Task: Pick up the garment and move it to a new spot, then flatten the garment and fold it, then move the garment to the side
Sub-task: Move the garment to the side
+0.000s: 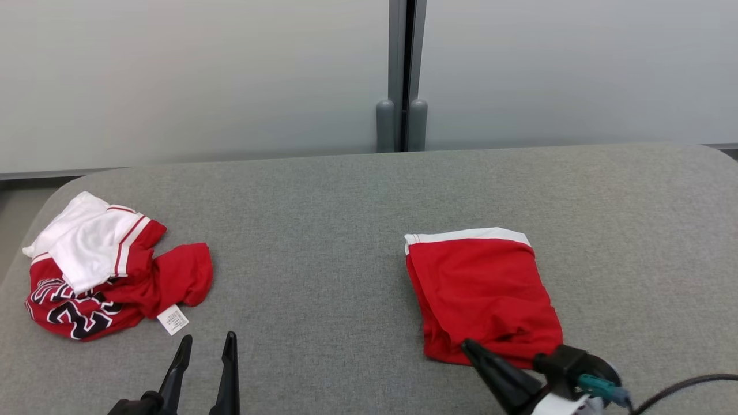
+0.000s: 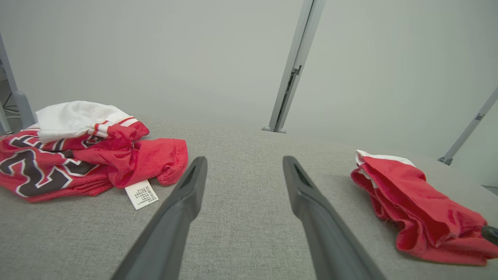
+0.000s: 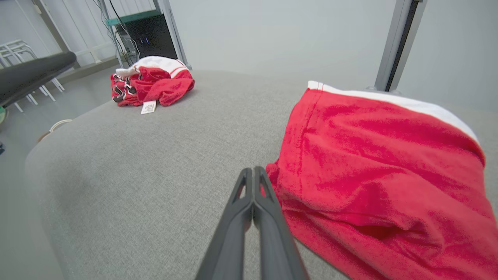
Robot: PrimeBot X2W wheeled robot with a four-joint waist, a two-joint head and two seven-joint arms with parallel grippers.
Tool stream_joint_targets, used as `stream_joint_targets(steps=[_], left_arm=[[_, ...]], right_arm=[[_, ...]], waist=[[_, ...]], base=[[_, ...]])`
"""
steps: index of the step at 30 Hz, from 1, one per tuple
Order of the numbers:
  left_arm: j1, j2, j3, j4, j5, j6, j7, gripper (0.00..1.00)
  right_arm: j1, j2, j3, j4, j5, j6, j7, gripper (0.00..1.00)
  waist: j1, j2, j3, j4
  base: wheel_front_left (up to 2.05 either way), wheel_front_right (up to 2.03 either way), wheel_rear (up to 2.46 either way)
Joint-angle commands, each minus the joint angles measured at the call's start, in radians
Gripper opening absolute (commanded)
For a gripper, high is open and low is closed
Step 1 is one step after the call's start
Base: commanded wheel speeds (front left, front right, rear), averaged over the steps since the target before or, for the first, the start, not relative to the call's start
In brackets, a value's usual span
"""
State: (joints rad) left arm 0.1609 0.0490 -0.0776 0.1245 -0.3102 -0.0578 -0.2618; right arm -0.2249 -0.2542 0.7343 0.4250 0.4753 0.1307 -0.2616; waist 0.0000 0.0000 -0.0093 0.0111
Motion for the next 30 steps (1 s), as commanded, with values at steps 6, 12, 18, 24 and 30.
stream_joint_targets(steps=[6, 12, 18, 24, 30], left_arm=[[0.039, 0.003, 0.028, -0.019, -0.001, 0.006, -0.005, 1.00], [0.073, 0.003, 0.042, -0.017, 0.013, 0.000, -0.005, 1.00], [0.086, 0.003, 0.037, -0.013, 0.011, 0.001, -0.004, 1.00], [0.081, 0.003, 0.022, -0.008, 0.016, -0.002, -0.004, 1.00], [0.066, 0.003, 0.021, -0.004, 0.022, -0.006, -0.004, 1.00]], right_arm=[[0.180, -0.021, -0.303, -0.190, -0.105, 0.000, -0.004, 1.00], [0.312, 0.001, -0.524, -0.246, -0.187, 0.000, -0.005, 1.00], [0.333, 0.017, -0.625, -0.192, -0.198, 0.000, -0.005, 1.00], [0.288, 0.018, -0.665, -0.146, -0.189, 0.000, -0.005, 1.00], [0.264, 0.016, -0.657, -0.127, -0.186, 0.000, -0.005, 1.00]], waist=[[0.0000, 0.0000, -0.043, -0.023], [0.0000, 0.0000, -0.057, -0.026], [0.0000, 0.0000, -0.063, -0.010], [0.0000, 0.0000, -0.058, 0.008], [0.0000, 0.0000, -0.057, 0.024]], base=[[0.00, 0.00, 0.00], [0.00, 0.00, 0.00], [0.00, 0.00, 0.00], [0.00, 0.00, 0.00], [0.00, 0.00, 0.00]])
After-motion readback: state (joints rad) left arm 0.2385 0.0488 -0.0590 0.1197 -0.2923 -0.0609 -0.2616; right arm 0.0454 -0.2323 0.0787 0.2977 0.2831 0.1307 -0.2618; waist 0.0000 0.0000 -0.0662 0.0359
